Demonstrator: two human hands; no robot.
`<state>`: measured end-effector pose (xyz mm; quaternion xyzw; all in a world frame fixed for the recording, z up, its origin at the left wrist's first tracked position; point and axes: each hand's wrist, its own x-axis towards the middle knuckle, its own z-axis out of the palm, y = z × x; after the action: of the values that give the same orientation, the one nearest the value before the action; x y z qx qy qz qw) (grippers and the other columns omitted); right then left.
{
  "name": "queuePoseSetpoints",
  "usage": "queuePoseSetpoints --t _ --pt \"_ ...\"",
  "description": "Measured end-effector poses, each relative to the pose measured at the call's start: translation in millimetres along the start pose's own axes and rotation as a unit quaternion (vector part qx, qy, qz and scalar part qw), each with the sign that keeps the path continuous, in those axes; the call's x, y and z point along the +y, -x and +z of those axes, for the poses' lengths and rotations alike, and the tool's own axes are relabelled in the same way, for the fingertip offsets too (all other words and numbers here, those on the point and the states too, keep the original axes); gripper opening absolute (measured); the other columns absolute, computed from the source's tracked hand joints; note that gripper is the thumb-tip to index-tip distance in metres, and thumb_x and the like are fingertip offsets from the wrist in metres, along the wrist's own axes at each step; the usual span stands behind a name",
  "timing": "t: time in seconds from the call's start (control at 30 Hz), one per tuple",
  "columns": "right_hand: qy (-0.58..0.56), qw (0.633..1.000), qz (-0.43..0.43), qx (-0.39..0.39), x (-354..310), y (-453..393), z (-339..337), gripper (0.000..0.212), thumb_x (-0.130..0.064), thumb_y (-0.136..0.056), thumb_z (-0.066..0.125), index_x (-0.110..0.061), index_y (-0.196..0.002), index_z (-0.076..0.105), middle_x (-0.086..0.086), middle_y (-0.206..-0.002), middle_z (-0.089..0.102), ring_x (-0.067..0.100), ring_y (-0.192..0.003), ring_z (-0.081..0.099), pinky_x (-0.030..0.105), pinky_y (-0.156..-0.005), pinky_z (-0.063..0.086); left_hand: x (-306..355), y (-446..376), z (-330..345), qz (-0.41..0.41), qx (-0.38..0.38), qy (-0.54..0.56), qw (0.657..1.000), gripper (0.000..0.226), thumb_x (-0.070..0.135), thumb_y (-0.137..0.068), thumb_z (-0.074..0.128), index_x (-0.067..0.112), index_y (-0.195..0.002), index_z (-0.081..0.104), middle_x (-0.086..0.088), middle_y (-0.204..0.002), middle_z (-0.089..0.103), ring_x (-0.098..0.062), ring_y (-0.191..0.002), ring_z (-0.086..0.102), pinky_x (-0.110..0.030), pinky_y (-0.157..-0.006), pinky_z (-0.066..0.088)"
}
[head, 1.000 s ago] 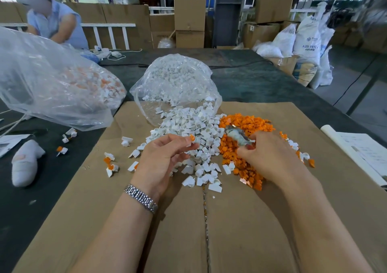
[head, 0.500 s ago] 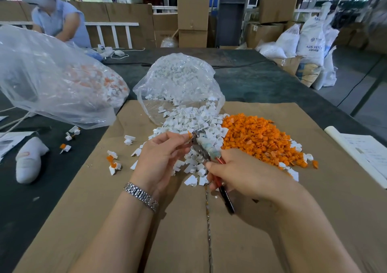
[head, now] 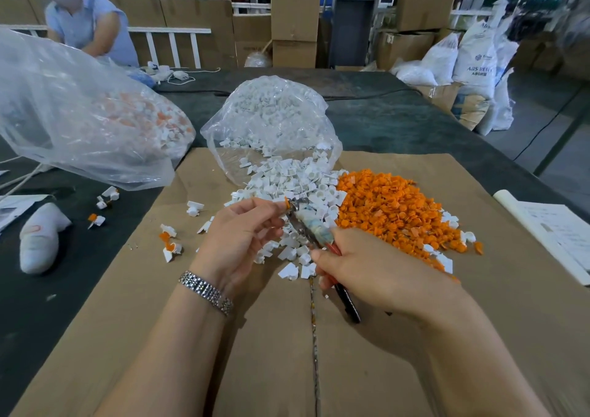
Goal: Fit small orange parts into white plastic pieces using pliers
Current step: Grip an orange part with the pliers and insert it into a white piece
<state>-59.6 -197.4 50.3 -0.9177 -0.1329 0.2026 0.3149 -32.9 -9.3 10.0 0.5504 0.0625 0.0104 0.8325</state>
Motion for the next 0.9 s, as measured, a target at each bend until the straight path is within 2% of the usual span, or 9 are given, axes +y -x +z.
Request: queuePoseSetpoints --t 0.17,0.3,0.4,0.57,0.63,0.7,0.77,0.83,0.9 --pt "-0.013 0.998 -0.042 0.054 5.7 -3.0 19.5 0.027 -0.044 -0.105 0.046 -0.026 -0.085 0.046 0.004 -0.085 0.063 0.021 -0.081 0.065 0.039 -0.074 0.052 -4.7 -1.9 -1.9 -0.005 0.012 -0.027 1.0 0.016 -0.005 -0.087 0.07 0.001 -0.073 0.075 -0.006 -0.071 0.071 -0.011 -0.063 0.062 -0.018 -0.059 0.054" --pt "0.013 0.992 -0.052 0.117 11.8 -7.7 31.1 0.029 -0.051 -0.104 0.044 -0.031 -0.083 0.04 -0.006 -0.08 0.052 0.005 -0.069 0.051 0.021 -0.056 0.033 -5.9 -4.2 -5.2 -0.013 0.012 -0.041 0.999 0.015 -0.002 -0.084 0.074 0.002 -0.07 0.073 -0.008 -0.068 0.065 -0.013 -0.063 0.061 -0.019 -0.06 0.054" --pt "0.009 0.986 -0.05 0.159 12.8 -11.1 39.6 0.038 -0.049 -0.103 0.046 -0.032 -0.072 0.034 -0.008 -0.071 0.046 0.005 -0.06 0.042 0.021 -0.051 0.027 -6.1 -5.2 -7.0 -0.016 0.007 -0.041 0.999 0.016 -0.001 -0.08 0.077 0.004 -0.067 0.07 -0.01 -0.066 0.062 -0.013 -0.058 0.061 -0.02 -0.059 0.055" --pt "0.001 0.975 -0.042 0.216 13.5 -12.9 54.9 0.041 -0.044 -0.103 0.049 -0.027 -0.069 0.034 -0.005 -0.063 0.044 0.009 -0.054 0.041 0.02 -0.049 0.035 -5.5 -2.6 -6.2 -0.006 -0.013 -0.012 1.0 0.008 0.009 -0.065 0.08 0.009 -0.06 0.074 -0.004 -0.061 0.066 -0.013 -0.062 0.066 -0.02 -0.063 0.057" --pt "0.013 0.979 -0.033 0.201 13.9 -12.6 49.9 0.041 -0.047 -0.103 0.048 -0.027 -0.069 0.036 -0.003 -0.065 0.048 0.009 -0.056 0.046 0.021 -0.049 0.033 -5.5 -2.6 -7.8 -0.011 -0.013 -0.017 1.0 0.005 0.009 -0.066 0.081 0.007 -0.065 0.076 -0.008 -0.07 0.07 -0.015 -0.065 0.068 -0.021 -0.065 0.058" --pt "-0.01 0.988 -0.018 0.153 12.0 -9.8 40.1 0.04 -0.05 -0.103 0.046 -0.022 -0.074 0.045 0.005 -0.068 0.059 0.018 -0.061 0.059 0.034 -0.059 0.05 -4.6 -2.2 -8.4 -0.021 -0.013 -0.02 0.999 0.007 0.01 -0.068 0.081 0.005 -0.07 0.077 -0.011 -0.077 0.072 -0.017 -0.068 0.07 -0.022 -0.066 0.059" --pt "-0.128 0.988 0.008 0.092 7.7 -5.0 29.0 0.043 -0.05 -0.102 0.05 -0.012 -0.083 0.056 0.014 -0.073 0.068 0.023 -0.06 0.067 0.047 -0.071 0.061 -3.5 -2.5 -8.2 -0.025 -0.011 -0.01 1.0 0.008 0.012 -0.072 0.08 0.004 -0.074 0.078 -0.012 -0.077 0.072 -0.019 -0.07 0.071 -0.023 -0.067 0.059" --pt "-0.26 0.964 0.036 0.037 6.7 0.9 16.8 0.044 -0.048 -0.1 0.057 -0.004 -0.096 0.062 0.016 -0.076 0.068 0.024 -0.062 0.066 0.05 -0.076 0.063 -1.7 -1.9 -7.7 -0.022 -0.013 0.006 1.0 0.006 0.012 -0.076 0.078 0.006 -0.074 0.077 -0.01 -0.074 0.071 -0.02 -0.071 0.071 -0.025 -0.067 0.06" --pt "-0.28 0.958 0.053 0.017 8.4 7.2 4.7 0.05 -0.052 -0.097 0.059 -0.003 -0.106 0.065 0.017 -0.079 0.07 0.027 -0.068 0.068 0.053 -0.08 0.062 -1.1 -1.9 -8.1 -0.01 -0.02 0.009 1.0 0.01 0.011 -0.081 0.076 0.011 -0.071 0.077 -0.009 -0.077 0.07 -0.022 -0.076 0.071 -0.026 -0.07 0.06"
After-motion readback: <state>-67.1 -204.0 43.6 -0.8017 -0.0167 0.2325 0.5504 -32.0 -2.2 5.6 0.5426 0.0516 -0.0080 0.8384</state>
